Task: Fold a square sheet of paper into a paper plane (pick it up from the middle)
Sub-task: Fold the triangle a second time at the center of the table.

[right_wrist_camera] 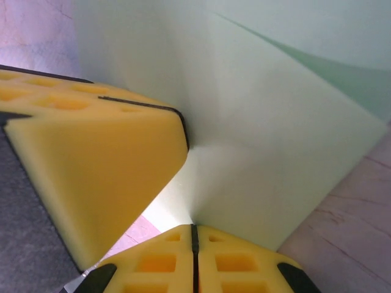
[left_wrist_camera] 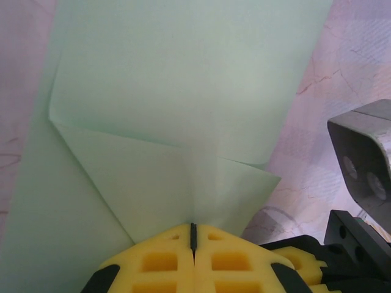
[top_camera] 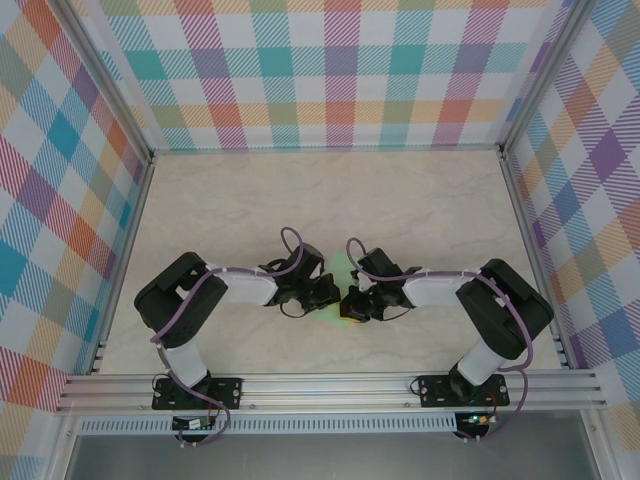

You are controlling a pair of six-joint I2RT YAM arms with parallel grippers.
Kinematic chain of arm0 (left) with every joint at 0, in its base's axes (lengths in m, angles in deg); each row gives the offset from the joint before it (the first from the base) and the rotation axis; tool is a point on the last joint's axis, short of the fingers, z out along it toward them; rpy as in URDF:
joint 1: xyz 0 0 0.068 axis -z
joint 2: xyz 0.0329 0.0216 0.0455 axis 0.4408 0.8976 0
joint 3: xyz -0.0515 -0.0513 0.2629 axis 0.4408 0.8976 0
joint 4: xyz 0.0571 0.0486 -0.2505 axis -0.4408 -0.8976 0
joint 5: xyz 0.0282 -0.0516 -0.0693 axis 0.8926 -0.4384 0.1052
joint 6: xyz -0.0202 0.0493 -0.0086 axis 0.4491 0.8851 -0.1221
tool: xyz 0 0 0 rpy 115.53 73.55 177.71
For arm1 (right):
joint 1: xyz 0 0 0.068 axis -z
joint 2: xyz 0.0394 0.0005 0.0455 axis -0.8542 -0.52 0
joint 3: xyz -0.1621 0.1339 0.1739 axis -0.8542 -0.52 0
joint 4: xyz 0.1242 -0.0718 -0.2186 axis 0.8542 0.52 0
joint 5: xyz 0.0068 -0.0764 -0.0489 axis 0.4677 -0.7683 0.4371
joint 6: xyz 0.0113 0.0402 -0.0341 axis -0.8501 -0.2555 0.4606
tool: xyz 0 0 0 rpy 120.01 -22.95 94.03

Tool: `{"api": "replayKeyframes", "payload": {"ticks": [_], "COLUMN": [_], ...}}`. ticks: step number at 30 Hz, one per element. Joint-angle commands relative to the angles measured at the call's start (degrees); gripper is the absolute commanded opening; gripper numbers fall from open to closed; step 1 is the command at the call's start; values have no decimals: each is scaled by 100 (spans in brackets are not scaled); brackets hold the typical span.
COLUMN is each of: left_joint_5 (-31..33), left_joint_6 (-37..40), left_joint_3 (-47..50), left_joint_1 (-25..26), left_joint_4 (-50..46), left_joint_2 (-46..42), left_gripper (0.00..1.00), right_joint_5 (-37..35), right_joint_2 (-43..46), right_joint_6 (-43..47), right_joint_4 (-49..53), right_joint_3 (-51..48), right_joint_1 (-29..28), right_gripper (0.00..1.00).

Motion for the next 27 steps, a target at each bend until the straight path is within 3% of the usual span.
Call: {"api": "replayKeyframes", "payload": {"ticks": [1,15,27], "left_joint_5": [390,466,39], "left_joint_6": [74,510,884], "left_joint_3": [145,90,-231], "left_joint_1": [10,-606,-1310], "left_joint_4": [-72,-215,-230], "left_joint_2": [109,-28,274], "left_gripper": [0,0,0], "right_joint_5": [-325,-399,-369], "right_joint_2": [-316,-396,-371], "right_joint_6": [131,211,262], "right_joint_4": [628,692,704], "right_joint_3": [-224,-287,-280], "right_joint_1": [-45,-50,-49], "right_gripper": [8,8,8]}}
